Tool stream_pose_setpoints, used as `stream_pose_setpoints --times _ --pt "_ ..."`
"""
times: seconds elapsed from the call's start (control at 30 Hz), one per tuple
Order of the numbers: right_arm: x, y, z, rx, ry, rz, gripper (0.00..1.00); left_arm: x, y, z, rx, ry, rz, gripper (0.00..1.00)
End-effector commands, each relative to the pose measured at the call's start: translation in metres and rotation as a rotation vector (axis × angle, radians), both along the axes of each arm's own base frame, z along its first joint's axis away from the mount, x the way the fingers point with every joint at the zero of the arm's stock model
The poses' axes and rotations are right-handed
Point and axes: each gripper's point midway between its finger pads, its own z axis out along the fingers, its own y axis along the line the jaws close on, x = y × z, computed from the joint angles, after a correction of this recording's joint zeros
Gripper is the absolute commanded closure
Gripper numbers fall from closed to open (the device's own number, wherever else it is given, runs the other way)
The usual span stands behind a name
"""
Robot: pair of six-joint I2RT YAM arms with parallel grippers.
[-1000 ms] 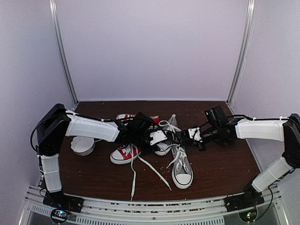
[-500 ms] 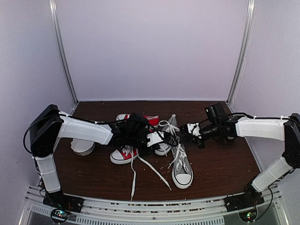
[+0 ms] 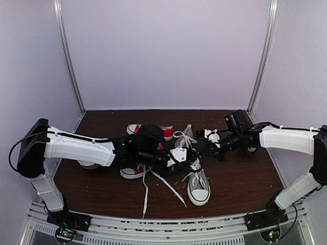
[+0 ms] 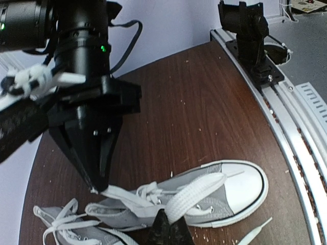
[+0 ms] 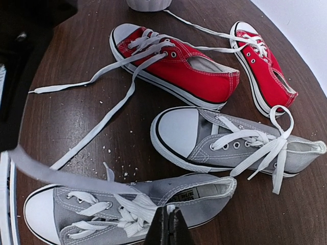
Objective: Tie the shoes
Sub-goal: Wrap the half-tied shoelace around a loop with the shoelace.
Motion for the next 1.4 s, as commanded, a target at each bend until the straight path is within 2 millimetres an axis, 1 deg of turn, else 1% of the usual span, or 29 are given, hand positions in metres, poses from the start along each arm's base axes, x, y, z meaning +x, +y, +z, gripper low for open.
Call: stream_pose_setpoints --times 0.0,0.03,0.13,0.23,0.3,0.4,0.5,0.6,0.7,0.83,0.87,1.0,1.07,1.13,1.17,1.2,1.27,1.33,1.37 --pt "0.003 0.004 0.020 0.044 0.046 -0.060 1.00 -0.011 -0.037 0.027 -0.103 -0.039 -0.082 1.00" --pt "0.003 0.005 0.020 0.047 0.054 -0.063 1.00 -0.013 -0.045 0.028 -0.108 -0.049 -0.090 1.00" --pt "0.000 0.004 0.020 0.052 0.073 -0.070 1.00 -0.013 -0.068 0.028 -0.119 -0.101 -0.084 1.00" --pt "-0.003 0.005 0.023 0.070 0.090 -0.069 1.00 -0.013 -0.089 0.018 -0.098 -0.146 -0.098 1.00" --pt "-0.005 0.007 0.025 0.082 0.102 -0.064 1.00 -0.011 -0.099 0.010 -0.082 -0.160 -0.100 1.00" --pt "-0.004 0.007 0.025 0.091 0.109 -0.072 1.00 -0.004 -0.109 -0.004 -0.061 -0.202 -0.078 1.00" --pt "-0.006 0.007 0.024 0.097 0.127 -0.076 1.00 0.010 -0.118 -0.017 -0.038 -0.264 -0.016 1.00" --pt "-0.006 0.008 0.022 0.100 0.140 -0.080 1.00 0.021 -0.126 -0.026 -0.022 -0.289 0.024 1.00" --pt "-0.006 0.007 0.022 0.097 0.138 -0.082 1.00 0.025 -0.132 -0.030 -0.017 -0.296 0.044 1.00" --pt "-0.005 0.006 0.021 0.087 0.140 -0.087 1.00 0.023 -0.139 -0.032 -0.020 -0.280 0.035 1.00" --pt "-0.005 0.006 0.020 0.084 0.142 -0.087 1.00 0.021 -0.140 -0.033 -0.018 -0.272 0.032 0.98" --pt "-0.006 0.005 0.019 0.079 0.148 -0.088 1.00 0.012 -0.138 -0.030 -0.002 -0.228 0.003 0.76" --pt "-0.006 0.005 0.018 0.078 0.148 -0.089 1.00 0.002 -0.132 -0.021 0.007 -0.190 -0.037 0.67" --pt "-0.007 0.005 0.016 0.078 0.152 -0.087 1.00 -0.015 -0.122 -0.010 0.005 -0.160 -0.106 0.56" --pt "-0.007 0.005 0.016 0.078 0.154 -0.089 1.00 -0.023 -0.116 -0.005 0.000 -0.154 -0.140 0.53" --pt "-0.007 0.006 0.016 0.080 0.157 -0.088 1.00 -0.031 -0.109 0.009 -0.024 -0.154 -0.169 0.51" --pt "-0.007 0.007 0.015 0.081 0.162 -0.087 1.00 -0.042 -0.094 0.012 -0.033 -0.153 -0.209 0.46" --pt "-0.006 0.008 0.014 0.081 0.164 -0.088 1.00 -0.048 -0.082 0.020 -0.039 -0.164 -0.224 0.45" --pt "-0.005 0.008 0.014 0.080 0.167 -0.088 1.00 -0.048 -0.076 0.023 -0.036 -0.168 -0.218 0.45"
